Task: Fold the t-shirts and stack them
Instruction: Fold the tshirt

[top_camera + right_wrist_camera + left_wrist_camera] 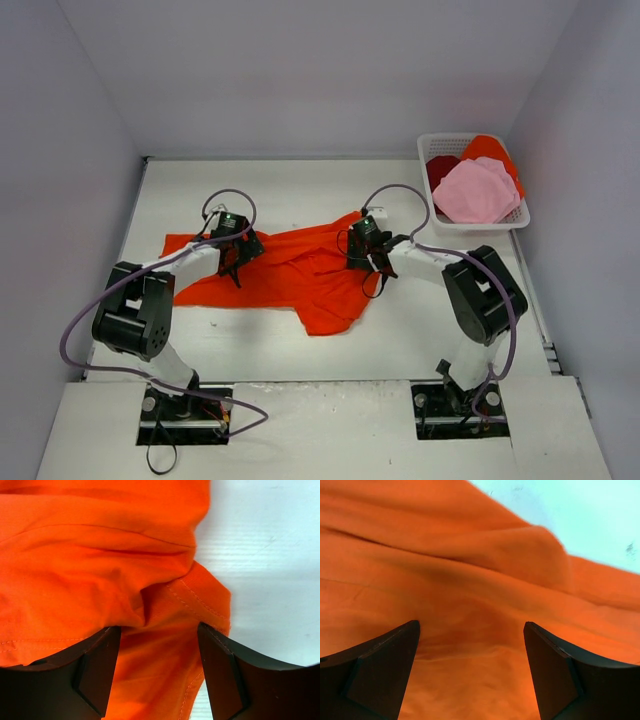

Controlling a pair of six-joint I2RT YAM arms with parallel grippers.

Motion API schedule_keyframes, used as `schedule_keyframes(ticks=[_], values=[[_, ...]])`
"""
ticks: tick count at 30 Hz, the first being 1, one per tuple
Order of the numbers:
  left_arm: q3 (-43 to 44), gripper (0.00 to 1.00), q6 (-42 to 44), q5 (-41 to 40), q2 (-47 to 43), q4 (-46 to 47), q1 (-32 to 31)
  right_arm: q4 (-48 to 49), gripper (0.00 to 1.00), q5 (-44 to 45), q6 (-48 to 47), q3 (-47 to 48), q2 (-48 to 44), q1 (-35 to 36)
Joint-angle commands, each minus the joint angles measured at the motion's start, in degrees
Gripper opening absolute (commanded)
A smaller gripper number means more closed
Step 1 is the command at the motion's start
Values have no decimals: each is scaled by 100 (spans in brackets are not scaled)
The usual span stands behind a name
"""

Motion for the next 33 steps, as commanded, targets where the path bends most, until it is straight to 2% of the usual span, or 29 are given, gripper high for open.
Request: schedule_keyframes(ticks=[1, 6, 17, 33], values=[[-8, 80, 20, -59, -115, 215, 58, 170, 59, -15, -222, 287, -25, -194], [-35, 80, 46, -103, 26, 250, 76, 170, 59, 29, -353, 226, -42, -274], [71, 80, 274, 37, 202, 267, 638, 170, 59, -6, -635, -47, -279, -704], [-140, 80, 336, 231, 9, 303, 823, 170, 59, -357, -697, 498, -15, -924]])
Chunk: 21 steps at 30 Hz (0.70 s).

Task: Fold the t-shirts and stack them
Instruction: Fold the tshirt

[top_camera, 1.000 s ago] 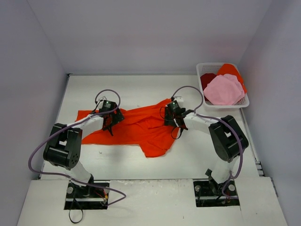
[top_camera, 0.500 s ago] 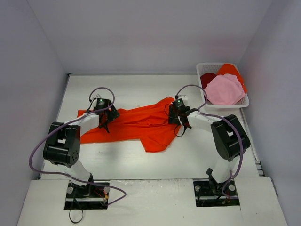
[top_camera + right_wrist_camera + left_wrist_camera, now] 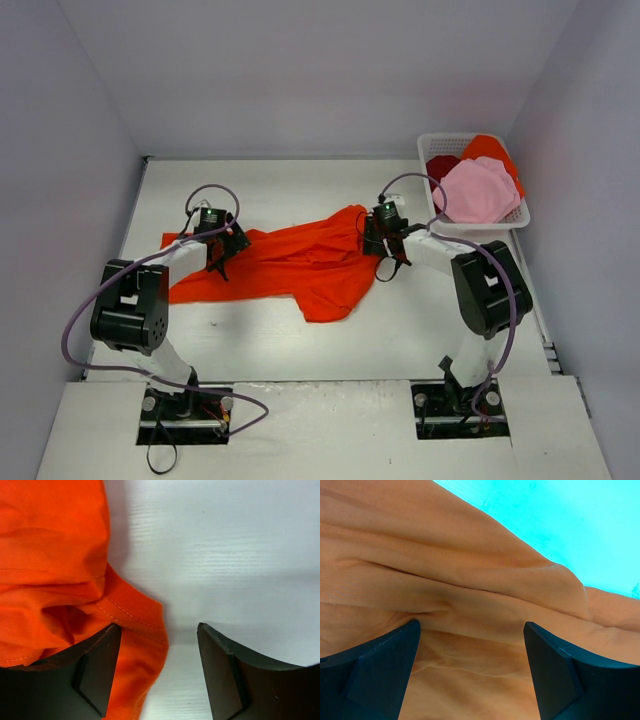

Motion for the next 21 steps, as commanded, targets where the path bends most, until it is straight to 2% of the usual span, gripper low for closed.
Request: schedule_keyframes(ticks=[1, 10, 21], values=[[-51, 80, 65, -78, -142, -73, 80, 54, 59, -93, -65, 264, -190, -2], [-112, 80, 21, -34, -239, -73, 71, 1, 59, -120, -91, 334, -385, -2], [-217, 80, -58, 2, -309, -65, 18, -175, 57, -409, 14, 1125, -182, -10]])
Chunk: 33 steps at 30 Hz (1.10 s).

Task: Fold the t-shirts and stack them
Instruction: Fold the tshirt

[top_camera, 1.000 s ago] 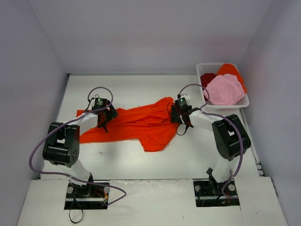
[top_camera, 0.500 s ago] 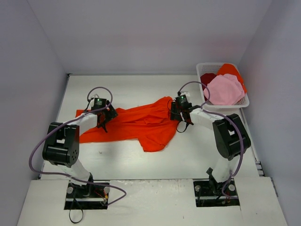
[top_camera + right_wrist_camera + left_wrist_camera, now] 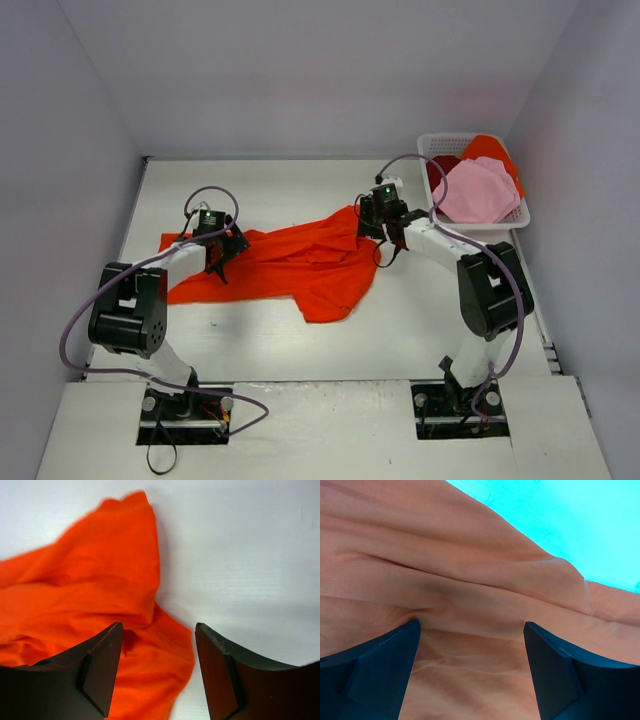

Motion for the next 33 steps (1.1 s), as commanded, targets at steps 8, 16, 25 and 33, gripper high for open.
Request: schedule_keyframes(ticks=[8, 16, 25, 33], values=[[-133, 80, -56, -22, -187, -40, 5, 42, 53, -306, 124, 800, 374, 95], [-80, 80, -38, -31, -99, -32, 14, 226, 49, -350, 168, 914, 876, 218], [-89, 80, -65, -31, 50, 74, 5, 288, 0, -306, 133, 1108, 1105, 227], [-106, 80, -74, 4, 77, 109, 5, -2, 0, -183, -34, 1634, 1043, 227]])
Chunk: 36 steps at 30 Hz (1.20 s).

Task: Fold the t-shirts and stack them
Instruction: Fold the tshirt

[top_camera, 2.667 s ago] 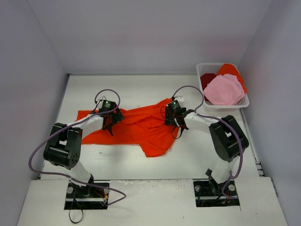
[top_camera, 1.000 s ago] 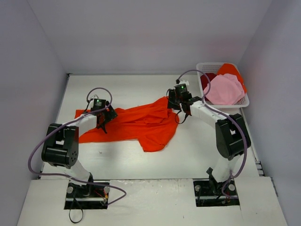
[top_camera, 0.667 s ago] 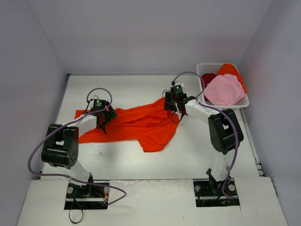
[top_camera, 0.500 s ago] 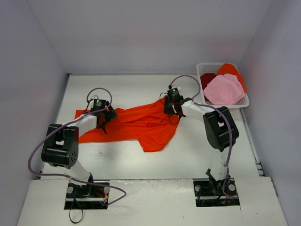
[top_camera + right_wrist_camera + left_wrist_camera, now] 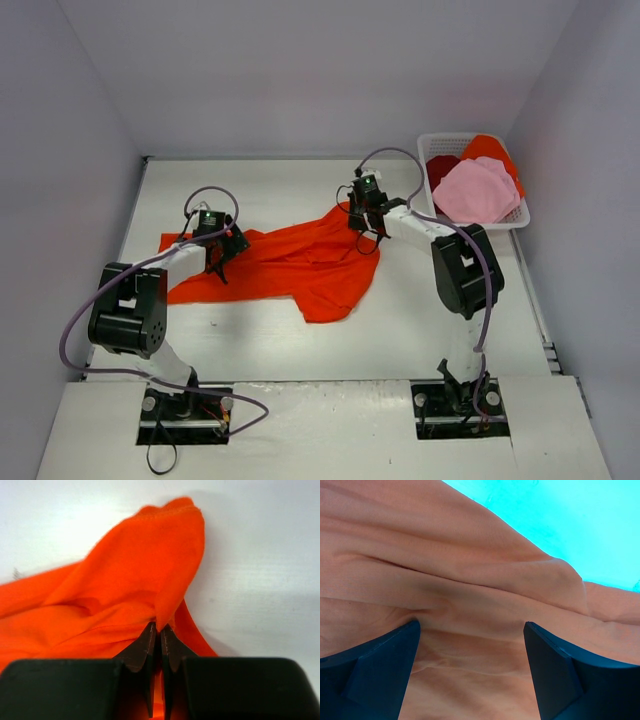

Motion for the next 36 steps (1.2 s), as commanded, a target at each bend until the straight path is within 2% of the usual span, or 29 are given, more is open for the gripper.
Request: schedule_keyframes(ticks=[1, 11, 29, 36], values=[[-56, 80, -71, 8, 86, -7, 5, 7, 0, 193, -154, 531, -196, 8], [-109, 80, -63, 26, 112, 46, 5, -160, 0, 228, -207, 1129, 68, 8], [-232, 80, -28, 61, 138, 125, 14, 33, 0, 308, -277, 1885, 1122, -71], [-197, 80, -19, 79, 147, 125, 14, 42, 0, 325, -312, 2087, 1123, -62]])
